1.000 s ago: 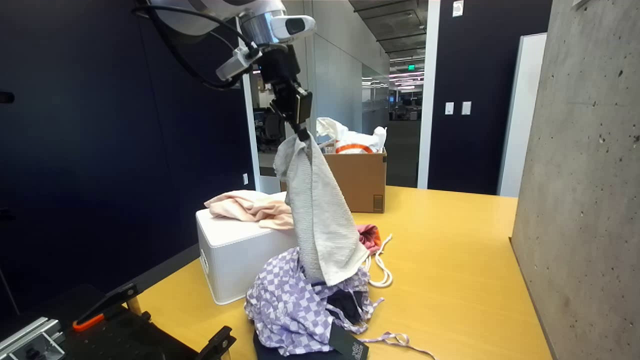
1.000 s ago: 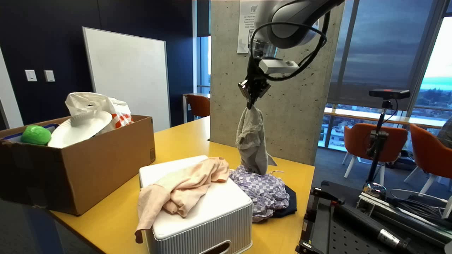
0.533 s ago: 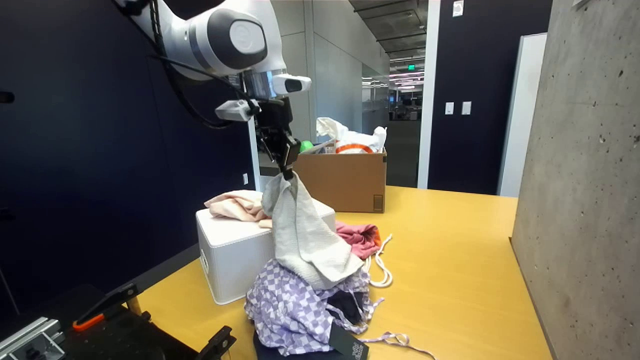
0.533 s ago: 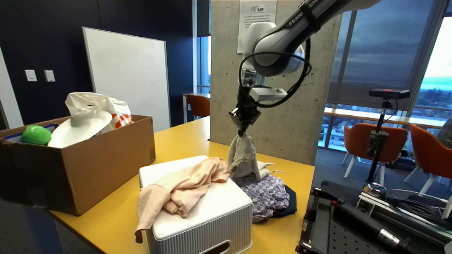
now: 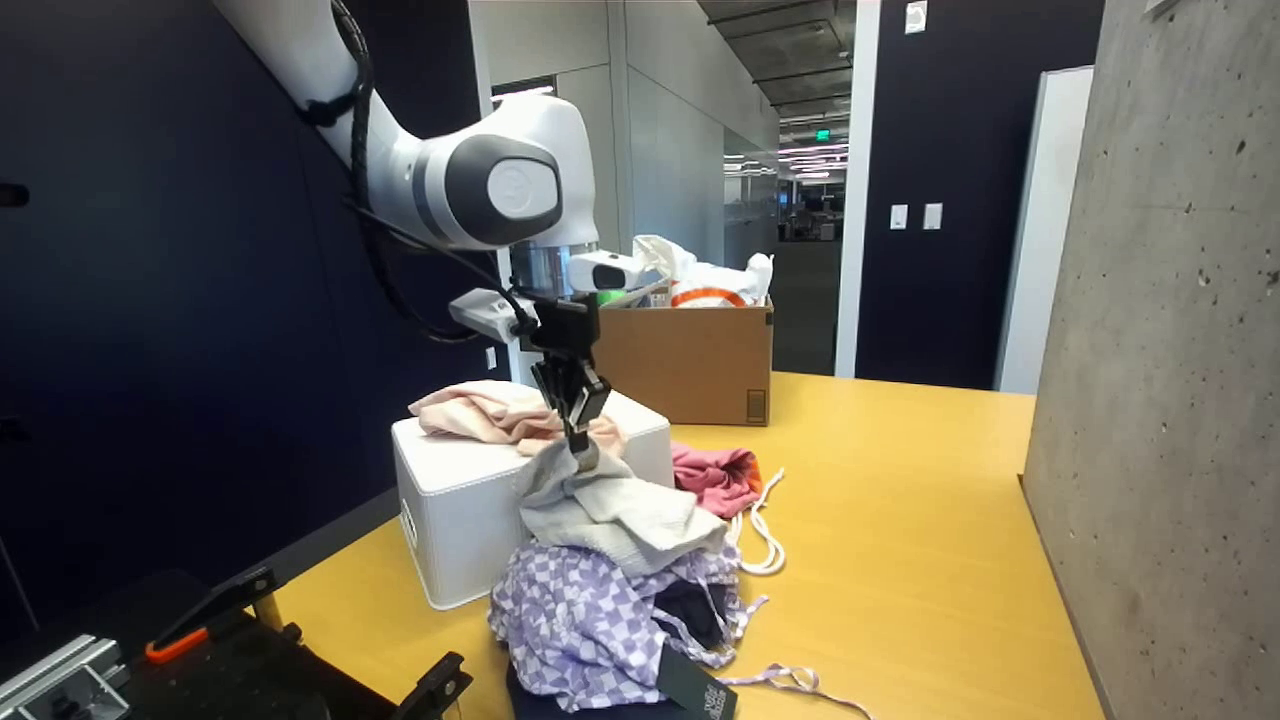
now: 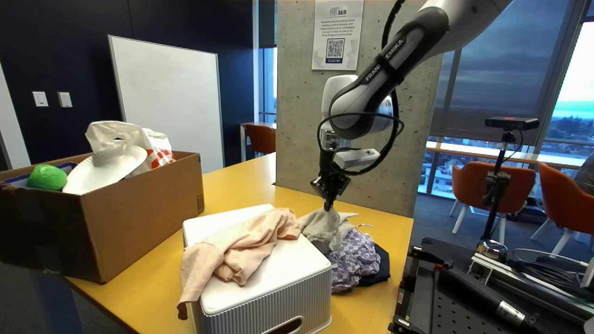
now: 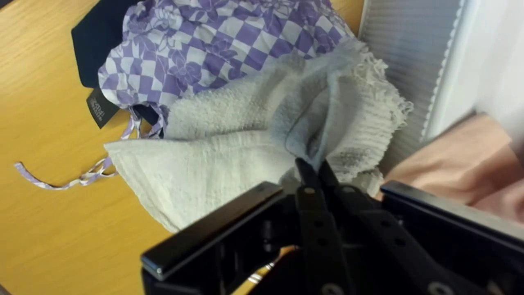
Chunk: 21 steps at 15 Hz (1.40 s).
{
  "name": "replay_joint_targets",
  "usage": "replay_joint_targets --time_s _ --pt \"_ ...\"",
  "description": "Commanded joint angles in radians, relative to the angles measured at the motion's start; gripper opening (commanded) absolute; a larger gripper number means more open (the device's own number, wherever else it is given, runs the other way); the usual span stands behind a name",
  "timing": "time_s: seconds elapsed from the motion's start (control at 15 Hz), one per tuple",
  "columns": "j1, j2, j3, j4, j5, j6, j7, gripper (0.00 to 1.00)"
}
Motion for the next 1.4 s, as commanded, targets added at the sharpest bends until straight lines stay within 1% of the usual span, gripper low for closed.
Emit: replay_joint_targets --time_s 0.0,0.13,0.4,0.53,0.73,0.87,0.93,1.0,1.07,1.2,1.33 --pt "0.011 0.103 -0.035 0.046 -0.014 0.026 0.011 0.01" --pt "0.026 0.153 -0.066 0.07 -0.035 0.031 0.041 0.01" --pt "0.08 0.305 -0.148 0.156 -0.114 0.116 0.111 0.01" --pt "0.089 0.381 -0.159 0.213 -0.114 0.141 0.12 0.01" --pt "0.103 0.48 -0.162 0.296 -0.101 0.146 0.12 0.01" --pt "0.12 0.499 -0.173 0.317 -0.101 0.14 0.127 0.01" --pt "0.125 0.495 -0.179 0.314 -0.101 0.146 0.128 0.29" --pt "0.15 0.471 -0.202 0.285 -0.114 0.153 0.144 0.3" --pt "0.183 0.44 -0.237 0.243 -0.135 0.147 0.161 0.36" --pt "0.209 0.353 -0.265 0.139 -0.152 0.147 0.16 0.51" --pt "0.217 0.287 -0.277 0.077 -0.148 0.158 0.161 0.66"
